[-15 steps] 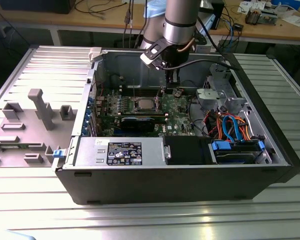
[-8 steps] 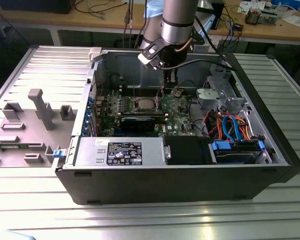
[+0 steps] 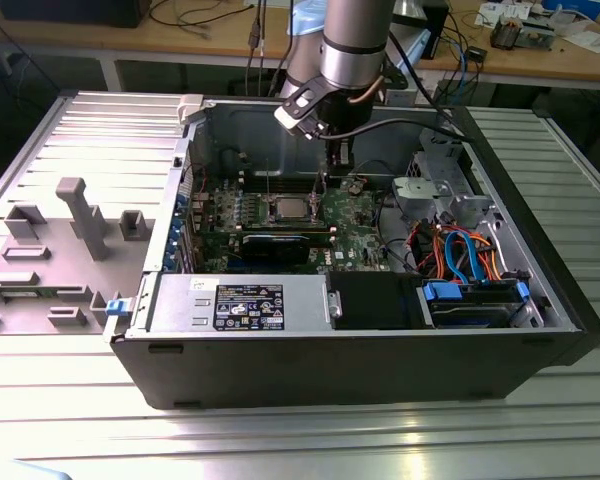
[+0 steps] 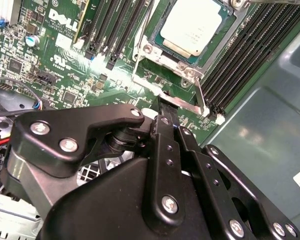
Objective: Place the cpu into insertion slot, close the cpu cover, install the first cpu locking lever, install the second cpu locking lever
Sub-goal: 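Close the cpu cover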
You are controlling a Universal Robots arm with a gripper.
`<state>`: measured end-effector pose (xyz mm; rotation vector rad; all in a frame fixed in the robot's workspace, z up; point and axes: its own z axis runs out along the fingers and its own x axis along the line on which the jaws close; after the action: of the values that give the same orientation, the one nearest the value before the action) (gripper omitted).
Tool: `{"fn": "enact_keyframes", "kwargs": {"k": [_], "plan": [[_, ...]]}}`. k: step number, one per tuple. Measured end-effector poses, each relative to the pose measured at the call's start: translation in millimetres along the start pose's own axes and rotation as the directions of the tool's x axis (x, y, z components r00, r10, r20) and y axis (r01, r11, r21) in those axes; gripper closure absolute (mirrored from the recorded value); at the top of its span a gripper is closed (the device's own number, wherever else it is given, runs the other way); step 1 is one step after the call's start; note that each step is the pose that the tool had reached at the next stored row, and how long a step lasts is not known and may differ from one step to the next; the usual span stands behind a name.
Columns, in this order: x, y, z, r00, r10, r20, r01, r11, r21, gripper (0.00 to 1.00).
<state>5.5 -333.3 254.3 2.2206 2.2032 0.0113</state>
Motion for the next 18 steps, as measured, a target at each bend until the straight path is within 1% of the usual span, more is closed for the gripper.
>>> {"fn": "enact_keyframes", "kwargs": {"k": [7, 13, 16, 18], "plan": [[0.0, -1.9, 0.3, 1.0000, 0.000, 0.0000, 0.000, 1.0000, 0.0000, 0.89], [-0.1, -8.4, 0.8, 1.0000, 0.000, 0.0000, 0.000, 1.0000, 0.0000, 0.89], [-0.1, -10.5, 1.1, 1.0000, 0.000, 0.0000, 0.000, 1.0000, 0.0000, 0.89], [-0.1, -10.9, 1.2, 1.0000, 0.000, -0.0001, 0.000, 1.0000, 0.0000, 0.89]]}}
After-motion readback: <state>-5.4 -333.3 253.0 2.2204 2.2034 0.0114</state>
